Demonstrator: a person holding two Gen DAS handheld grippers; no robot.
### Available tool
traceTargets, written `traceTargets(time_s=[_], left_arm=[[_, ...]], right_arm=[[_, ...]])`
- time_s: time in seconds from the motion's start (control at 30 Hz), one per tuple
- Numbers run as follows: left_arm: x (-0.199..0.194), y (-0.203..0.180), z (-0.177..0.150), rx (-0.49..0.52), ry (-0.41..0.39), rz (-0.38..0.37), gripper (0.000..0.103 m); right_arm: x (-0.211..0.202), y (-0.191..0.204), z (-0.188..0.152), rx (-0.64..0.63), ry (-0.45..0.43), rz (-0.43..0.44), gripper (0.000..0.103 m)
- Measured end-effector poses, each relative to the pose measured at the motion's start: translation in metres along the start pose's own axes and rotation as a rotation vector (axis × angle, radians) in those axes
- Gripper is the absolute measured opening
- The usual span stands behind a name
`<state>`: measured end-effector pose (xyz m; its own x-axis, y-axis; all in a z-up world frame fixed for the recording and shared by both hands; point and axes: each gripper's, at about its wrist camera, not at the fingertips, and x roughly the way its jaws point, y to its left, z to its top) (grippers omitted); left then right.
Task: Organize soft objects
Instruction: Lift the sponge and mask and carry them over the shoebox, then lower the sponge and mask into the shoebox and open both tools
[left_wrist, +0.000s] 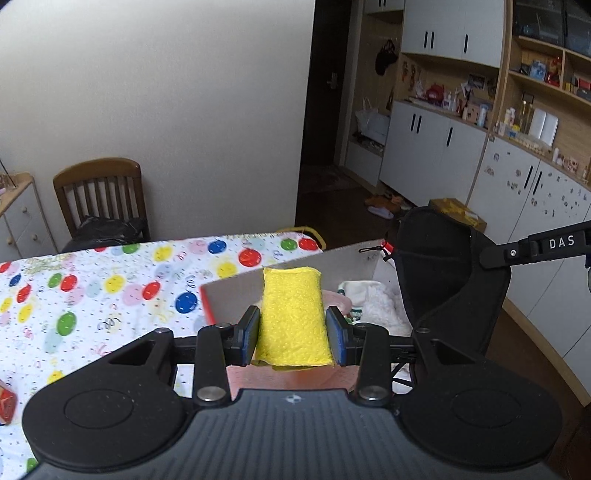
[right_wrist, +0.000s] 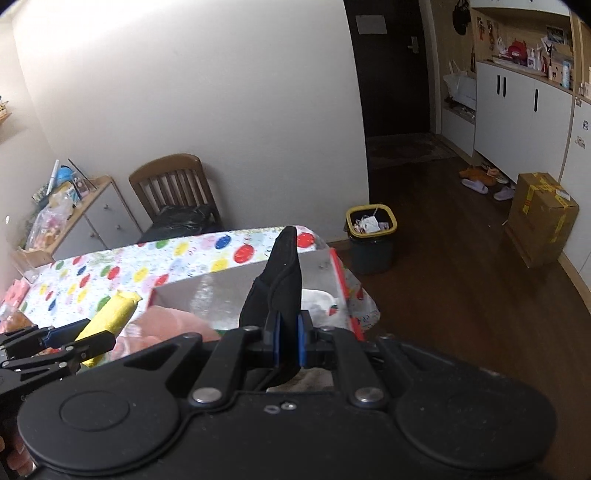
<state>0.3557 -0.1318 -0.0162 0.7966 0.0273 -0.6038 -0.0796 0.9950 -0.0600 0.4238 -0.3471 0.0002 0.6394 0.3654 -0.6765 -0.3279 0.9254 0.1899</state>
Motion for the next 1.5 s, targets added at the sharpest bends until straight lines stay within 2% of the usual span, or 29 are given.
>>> traceTargets(time_s=[0.27, 0.7, 1.03, 1.27, 1.37, 1.5], left_arm=[[0.036, -0.017, -0.001, 0.028, 0.026, 0.011, 0.038], [0.08, -0.021, -0.001, 0.039, 0.077, 0.051, 0.038], [0.103, -0.013, -0.011, 0.042, 0.152, 0.068, 0.038], [0.097, -0.014, -0.009, 0.057, 0.139, 0.079, 0.038], [0.093, -0.014, -0.009, 0.068, 0.137, 0.072, 0.043], [0.083, -0.013, -0.01, 0.056, 0.117, 0.053, 0.058]], right_arm=[[0.045, -0.016, -0.006, -0.017, 0.068, -0.009, 0.009], [0.099, -0.004, -0.011, -0.051, 0.133, 0.015, 0.009], [0.114, -0.008, -0.019, -0.062, 0.17, -0.009, 0.009], [0.105, -0.012, -0.019, -0.059, 0.176, 0.005, 0.014], [0.1, -0.013, -0.019, -0.057, 0.174, 0.009, 0.018], [0.093, -0.012, -0.02, -0.062, 0.168, 0.01, 0.022]])
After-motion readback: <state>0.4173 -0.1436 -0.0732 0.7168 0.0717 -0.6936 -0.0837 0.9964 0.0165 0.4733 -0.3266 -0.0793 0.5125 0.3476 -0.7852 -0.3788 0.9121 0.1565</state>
